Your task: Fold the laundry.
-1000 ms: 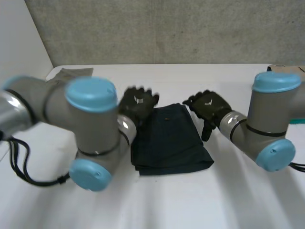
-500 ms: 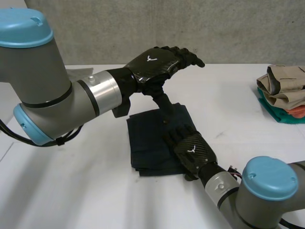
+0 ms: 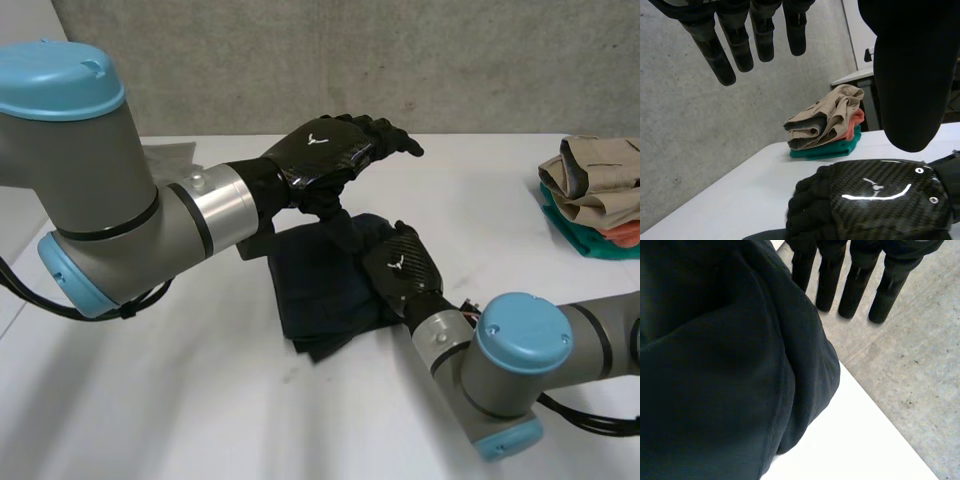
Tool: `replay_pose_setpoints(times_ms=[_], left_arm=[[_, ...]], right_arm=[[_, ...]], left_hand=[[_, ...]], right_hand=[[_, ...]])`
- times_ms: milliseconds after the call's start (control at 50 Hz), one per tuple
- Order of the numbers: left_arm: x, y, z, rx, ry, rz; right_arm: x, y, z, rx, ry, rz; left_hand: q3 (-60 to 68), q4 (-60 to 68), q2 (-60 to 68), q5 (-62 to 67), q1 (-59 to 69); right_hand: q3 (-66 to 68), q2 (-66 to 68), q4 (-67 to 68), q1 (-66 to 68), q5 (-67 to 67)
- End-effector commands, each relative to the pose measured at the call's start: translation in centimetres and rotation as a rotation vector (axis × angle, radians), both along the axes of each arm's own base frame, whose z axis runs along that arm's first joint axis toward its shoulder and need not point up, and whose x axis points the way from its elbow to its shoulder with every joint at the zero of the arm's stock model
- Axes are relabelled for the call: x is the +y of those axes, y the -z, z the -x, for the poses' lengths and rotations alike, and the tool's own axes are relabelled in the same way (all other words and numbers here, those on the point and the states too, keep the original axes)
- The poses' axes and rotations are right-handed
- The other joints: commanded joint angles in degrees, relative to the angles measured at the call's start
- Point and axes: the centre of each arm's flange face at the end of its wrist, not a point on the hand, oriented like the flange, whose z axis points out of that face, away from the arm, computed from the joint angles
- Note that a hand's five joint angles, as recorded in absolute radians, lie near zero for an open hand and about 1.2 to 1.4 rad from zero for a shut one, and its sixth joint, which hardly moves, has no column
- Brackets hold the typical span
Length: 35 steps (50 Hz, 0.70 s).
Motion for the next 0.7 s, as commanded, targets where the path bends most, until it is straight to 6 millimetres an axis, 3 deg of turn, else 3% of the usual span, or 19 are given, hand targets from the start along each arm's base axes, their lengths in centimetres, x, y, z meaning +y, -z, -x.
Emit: replay_pose_setpoints(times_ms=[20,120,140,180,200,240,280,340,420,440,500,560,580,640,660,700], left_arm=[[-0.1,0.1,0.0,0.006,-0.007,0.01],[-0.5,-0.4,-0.2,0.019,-0.033,0.034],[-0.7,-0.9,-0.4,0.029,-0.05,0.052],[-1.0,-1.7,-0.7,0.047,-0.07,0.071],[-1.1,-2.1,-0.9,0.056,-0.081,0.082],[-1.4,-3.6,-1.4,0.087,-0.107,0.13],[-1.4,-4.2,-1.5,0.098,-0.114,0.148],[-1.3,-4.7,-1.7,0.109,-0.115,0.16],[-1.2,-4.8,-1.6,0.11,-0.112,0.16],[-1.0,-4.7,-1.4,0.109,-0.106,0.158],[-0.8,-4.6,-1.3,0.107,-0.1,0.155],[-0.2,-4.6,-0.9,0.108,-0.083,0.153],[0.0,-4.5,-0.8,0.107,-0.079,0.152],[0.8,-4.2,-0.3,0.102,-0.054,0.143],[1.0,-4.1,-0.2,0.101,-0.05,0.14],[1.4,-3.8,0.0,0.097,-0.041,0.133]], right_arm=[[-1.7,-0.1,-1.1,-0.02,-0.006,0.005],[-2.9,-3.1,-1.3,-0.108,0.007,0.03],[-3.4,-5.7,-1.4,-0.168,0.004,0.074],[-4.1,-7.8,-1.3,-0.214,0.009,0.11],[-5.2,-9.7,-0.8,-0.258,0.022,0.145],[-6.8,-11.5,0.3,-0.297,0.057,0.178],[-9.0,-13.6,1.8,-0.342,0.103,0.221],[-10.6,-16.0,3.2,-0.38,0.135,0.268],[-13.8,-19.4,6.9,-0.414,0.215,0.362],[-15.2,-20.4,8.8,-0.417,0.255,0.397],[-17.1,-21.6,11.8,-0.425,0.292,0.441],[-19.6,-22.4,16.2,-0.437,0.313,0.465],[-20.8,-22.2,18.9,-0.445,0.32,0.454],[-22.9,-20.9,23.0,-0.46,0.317,0.411],[-24.0,-20.0,25.8,-0.473,0.316,0.379],[-25.1,-18.5,28.5,-0.487,0.305,0.337]], left_hand=[[4.1,3.86,4.02,3.9,4.37],[4.1,3.86,4.02,3.9,4.37],[4.1,3.86,4.02,3.9,4.37],[4.1,3.86,4.02,3.9,4.37],[4.1,3.86,4.02,3.9,4.37],[3.93,3.7,3.86,3.73,4.2],[3.93,3.69,3.85,3.73,4.2],[3.76,3.53,3.69,3.56,4.03],[3.76,3.53,3.69,3.56,4.03],[3.76,3.53,3.69,3.56,4.03],[3.76,3.53,3.69,3.56,4.03],[3.76,3.53,3.69,3.56,4.03],[3.76,3.53,3.69,3.56,4.03],[3.76,3.53,3.69,3.56,4.03],[3.76,3.53,3.69,3.56,4.03],[3.76,3.53,3.69,3.56,4.03]], right_hand=[[50.24,50.8,50.28,50.33,53.07],[50.26,50.82,50.31,50.35,53.09],[50.26,50.82,50.31,50.35,53.09],[50.26,50.82,50.31,50.35,53.09],[50.26,50.82,50.31,50.35,53.09],[50.26,50.82,50.31,50.35,53.09],[50.26,50.82,50.31,50.35,53.09],[50.26,50.82,50.31,50.35,53.09],[50.26,50.82,50.31,50.35,53.09],[50.26,50.82,50.31,50.35,53.09],[50.26,50.82,50.31,50.35,53.09],[50.26,50.82,50.31,50.35,53.09],[50.26,50.82,50.31,50.35,53.09],[50.26,50.82,50.31,50.35,53.09],[50.26,50.82,50.31,50.35,53.09],[50.26,50.82,50.31,50.35,53.09]])
